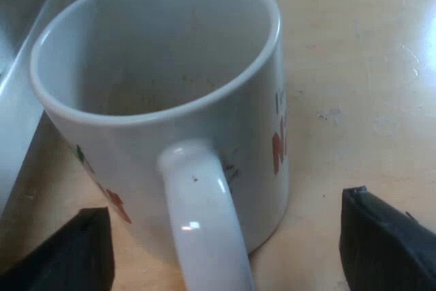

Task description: Place mug into machine

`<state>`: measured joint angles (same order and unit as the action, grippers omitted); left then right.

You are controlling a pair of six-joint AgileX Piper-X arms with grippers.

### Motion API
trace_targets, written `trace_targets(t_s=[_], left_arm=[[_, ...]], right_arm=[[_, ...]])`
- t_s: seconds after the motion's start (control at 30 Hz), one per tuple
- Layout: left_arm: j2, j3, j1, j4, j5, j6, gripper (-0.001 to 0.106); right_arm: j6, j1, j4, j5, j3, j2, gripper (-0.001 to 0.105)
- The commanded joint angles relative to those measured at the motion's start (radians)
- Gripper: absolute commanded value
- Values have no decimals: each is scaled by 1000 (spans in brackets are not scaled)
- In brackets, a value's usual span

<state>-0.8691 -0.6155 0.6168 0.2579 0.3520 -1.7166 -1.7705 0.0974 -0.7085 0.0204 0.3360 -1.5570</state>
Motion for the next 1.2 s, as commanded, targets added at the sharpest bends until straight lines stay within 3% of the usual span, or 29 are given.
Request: trace_targets(t_s=[0.03, 0.23, 0.3, 0.57, 0.63, 0.83, 1.07, 1.2], left_arm=[[0, -3, 5, -19, 3, -11, 70], [0, -3, 5, -19, 3, -11, 70], [0, -3, 5, -19, 3, -11, 70], [0, -3, 5, -19, 3, -11, 70], [0, -3, 5, -19, 3, -11, 70], [0, -3, 5, -19, 3, -11, 70], [25, -3, 5, -15, 3, -11, 70], [88, -3, 5, 1, -17, -11, 70]], right_arm=[[-6, 2, -25, -3, 29, -28, 68], [-6, 2, -37, -3, 40, -41, 65], [-6, 2, -37, -3, 40, -41, 57], [-6, 2, -37, -3, 40, -41, 5], [-6, 2, -37, -3, 40, -41, 0], [-6, 2, -15, -66, 40, -13, 0], [-8, 2, 112, -62, 40, 100, 0], [-62, 2, 267, -62, 40, 235, 0]])
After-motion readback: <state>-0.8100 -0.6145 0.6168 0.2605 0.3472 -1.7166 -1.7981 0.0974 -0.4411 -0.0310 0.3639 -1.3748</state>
